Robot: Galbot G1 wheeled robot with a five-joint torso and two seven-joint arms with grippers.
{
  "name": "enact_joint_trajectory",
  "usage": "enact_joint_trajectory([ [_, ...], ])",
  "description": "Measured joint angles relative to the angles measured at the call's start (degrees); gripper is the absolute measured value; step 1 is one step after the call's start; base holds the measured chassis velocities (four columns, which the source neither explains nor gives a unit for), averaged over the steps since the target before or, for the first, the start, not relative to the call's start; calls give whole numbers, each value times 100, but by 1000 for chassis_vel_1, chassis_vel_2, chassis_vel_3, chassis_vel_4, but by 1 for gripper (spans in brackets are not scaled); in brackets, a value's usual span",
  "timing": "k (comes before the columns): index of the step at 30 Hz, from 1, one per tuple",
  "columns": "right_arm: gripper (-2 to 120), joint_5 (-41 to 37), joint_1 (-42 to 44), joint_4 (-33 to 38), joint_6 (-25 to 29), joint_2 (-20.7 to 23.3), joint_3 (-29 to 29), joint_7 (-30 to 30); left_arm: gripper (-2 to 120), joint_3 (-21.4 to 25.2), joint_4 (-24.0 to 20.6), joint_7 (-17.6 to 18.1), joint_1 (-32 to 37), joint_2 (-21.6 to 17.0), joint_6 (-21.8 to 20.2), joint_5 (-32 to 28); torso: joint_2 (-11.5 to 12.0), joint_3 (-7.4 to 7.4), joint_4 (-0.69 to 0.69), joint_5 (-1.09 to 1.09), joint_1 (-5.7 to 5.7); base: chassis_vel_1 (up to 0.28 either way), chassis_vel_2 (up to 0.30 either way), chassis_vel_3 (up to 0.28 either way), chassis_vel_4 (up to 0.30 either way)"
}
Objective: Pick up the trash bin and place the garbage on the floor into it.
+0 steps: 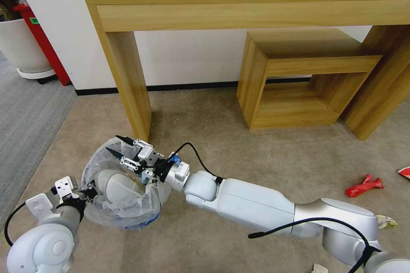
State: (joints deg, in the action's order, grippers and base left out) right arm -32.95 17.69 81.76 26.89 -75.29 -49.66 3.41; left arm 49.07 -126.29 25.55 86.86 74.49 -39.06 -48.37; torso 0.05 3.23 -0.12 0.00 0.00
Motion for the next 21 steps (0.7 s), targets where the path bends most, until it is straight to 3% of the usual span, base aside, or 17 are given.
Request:
enact_joint_trajectory([
  [2,61,0,3,0,0,0,0,0,1,-1,2,0,-1,0,-1,0,0,0,0,0,0,0,0,0,0],
  [3,75,1,10,0,0,0,0,-1,1,-2,9,0,-4,0,0,0,0,0,0,0,0,0,0,0,0],
  [10,98,-245,47,286,-245,97,231,178,1,-5,91,-3,-24,-9,6,3,0,0,0,0,0,0,0,0,0],
  [14,100,-819,89,886,-748,445,710,550,1,5,137,-3,-30,-63,10,6,0,0,0,1,0,0,0,0,0],
  [17,100,-1401,293,1537,-1184,1184,1314,910,1,26,181,-4,-19,-125,18,8,0,0,0,2,0,0,0,0,0],
  [21,100,-1854,673,1943,-1499,1654,1713,1240,1,27,182,-4,-18,-148,20,8,0,0,0,3,0,0,0,0,0],
])
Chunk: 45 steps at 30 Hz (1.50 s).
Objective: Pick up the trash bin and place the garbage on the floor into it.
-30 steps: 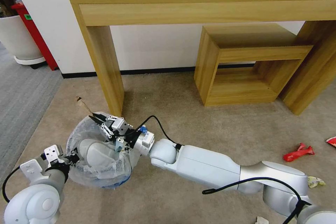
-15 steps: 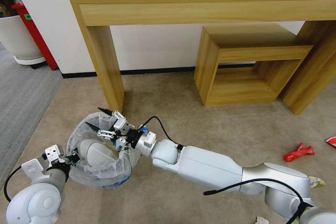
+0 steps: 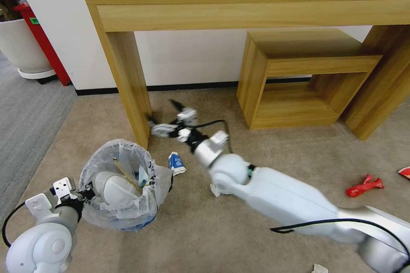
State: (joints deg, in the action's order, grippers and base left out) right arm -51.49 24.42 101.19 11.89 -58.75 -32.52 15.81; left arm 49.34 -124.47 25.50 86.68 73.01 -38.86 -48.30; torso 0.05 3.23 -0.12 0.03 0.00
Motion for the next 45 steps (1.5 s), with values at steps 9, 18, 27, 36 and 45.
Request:
enact_joint_trajectory([
  [9,100,-45,1038,386,-441,1551,871,-96,1,-133,149,1,-118,-35,0,15,0,0,1,1,-1,0,0,0,0],
  [18,100,1817,1586,-804,902,2638,1138,-1872,1,-183,234,-42,-167,70,21,99,0,-1,0,-1,0,0,0,0,0],
  [27,100,2867,1693,-1859,1380,2633,1029,-2569,1,-164,245,-56,-163,91,48,117,0,0,0,-2,0,0,0,0,0],
  [36,100,3064,1493,-2515,1069,2211,580,-2652,1,-154,272,-61,-168,108,73,119,0,0,1,-4,0,0,0,0,0],
  [45,91,3043,1418,-3070,1056,1686,280,-2634,1,-145,285,-62,-167,127,83,124,0,0,1,-2,0,0,0,0,0],
])
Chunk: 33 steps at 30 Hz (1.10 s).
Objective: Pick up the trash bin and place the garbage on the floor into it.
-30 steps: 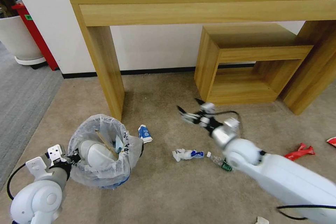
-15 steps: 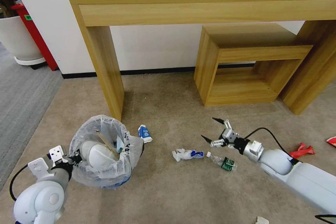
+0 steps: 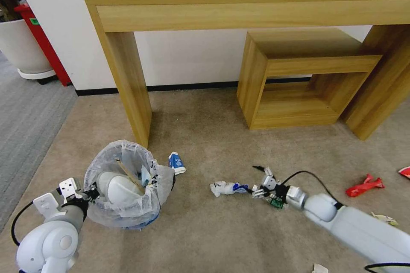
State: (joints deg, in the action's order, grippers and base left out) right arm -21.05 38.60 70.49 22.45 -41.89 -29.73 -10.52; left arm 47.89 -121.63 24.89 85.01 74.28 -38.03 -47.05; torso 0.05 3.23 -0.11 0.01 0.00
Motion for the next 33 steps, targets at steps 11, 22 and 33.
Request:
enact_joint_trajectory([
  [11,89,117,-30,-809,34,-545,-128,56,1,13,50,-2,11,-2,37,35,0,0,0,-2,0,0,0,0,0],
  [22,78,146,-68,-1485,107,-1070,-302,148,1,-76,123,-28,-33,40,47,72,0,0,-1,-1,0,0,0,0,0],
  [33,44,168,-155,-1763,123,-1324,-403,265,1,-85,97,-45,6,27,56,84,0,0,0,-1,0,0,0,0,0],
])
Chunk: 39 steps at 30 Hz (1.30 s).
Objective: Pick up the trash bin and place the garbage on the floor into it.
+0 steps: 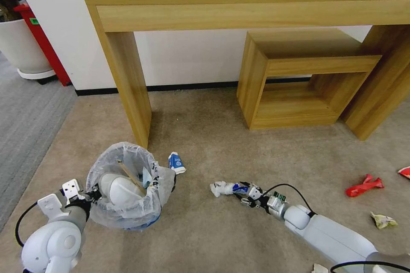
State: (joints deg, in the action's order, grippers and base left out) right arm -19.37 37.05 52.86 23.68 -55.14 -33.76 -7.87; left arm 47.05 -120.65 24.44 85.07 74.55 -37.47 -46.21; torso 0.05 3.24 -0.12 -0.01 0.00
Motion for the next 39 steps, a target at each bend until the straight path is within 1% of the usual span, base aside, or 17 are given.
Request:
enact_joint_trajectory([
  [1,39,6,-10,-29,0,-20,-21,12,1,5,-14,-1,9,-2,1,0,0,0,0,0,0,0,0,0,0],
  [4,34,33,-30,-120,1,-75,-57,38,1,13,-46,-2,33,-6,5,0,0,0,0,0,0,0,0,0,0],
  [6,23,90,-40,-219,13,-150,-72,68,1,16,-68,-5,53,-4,5,-2,0,0,0,0,0,0,0,0,0],
  [8,22,97,-41,-236,14,-164,-78,77,1,17,-74,-5,56,-4,5,-2,0,0,0,1,0,0,0,0,0],
  [9,14,115,-41,-278,15,-195,-90,90,1,27,-83,-5,64,-9,5,-2,0,0,0,0,0,0,0,0,0],
  [11,10,129,-41,-309,27,-213,-90,97,1,31,-89,-5,67,-13,5,-2,0,0,0,0,0,0,0,0,0],
  [13,0,143,-41,-382,58,-254,-76,101,1,36,-98,-5,74,-19,6,-2,0,0,0,1,0,0,0,0,0],
  [19,0,153,-42,-447,147,-294,-34,102,1,37,-97,-5,83,-1,11,9,0,0,0,1,0,0,0,0,0],
  [24,0,9,4,-194,171,-209,123,104,1,37,-66,-5,81,12,18,27,0,0,0,1,0,0,0,0,0],
  [28,0,-279,85,281,169,14,326,115,1,36,-43,-5,63,-7,18,29,0,0,0,0,0,0,0,0,0],
  [31,0,-539,211,961,191,273,725,117,1,38,-33,-6,53,-47,18,21,0,0,-1,2,0,0,0,0,0],
  [32,0,-539,211,961,191,273,725,117,1,38,-33,-6,53,-47,18,21,0,0,-1,2,0,0,0,0,0],
  [34,0,-766,319,1833,153,524,1073,116,1,41,-35,-5,53,-73,15,11,0,0,-1,2,0,0,0,0,0],
  [35,0,-766,319,1833,153,524,1073,116,1,41,-35,-5,53,-73,15,11,0,0,-1,2,0,0,0,0,0],
  [37,0,-1009,342,2747,65,848,1325,123,1,43,-56,-1,54,-89,8,6,0,-1,1,-1,0,0,0,0,0],
  [38,0,-1009,342,2747,65,848,1325,123,1,43,-56,-1,54,-89,8,6,0,-1,1,-1,0,0,0,0,0],
  [39,0,-1137,322,3212,-10,1018,1386,124,1,40,-62,0,53,-90,2,4,0,0,0,-1,0,0,0,0,0],
])
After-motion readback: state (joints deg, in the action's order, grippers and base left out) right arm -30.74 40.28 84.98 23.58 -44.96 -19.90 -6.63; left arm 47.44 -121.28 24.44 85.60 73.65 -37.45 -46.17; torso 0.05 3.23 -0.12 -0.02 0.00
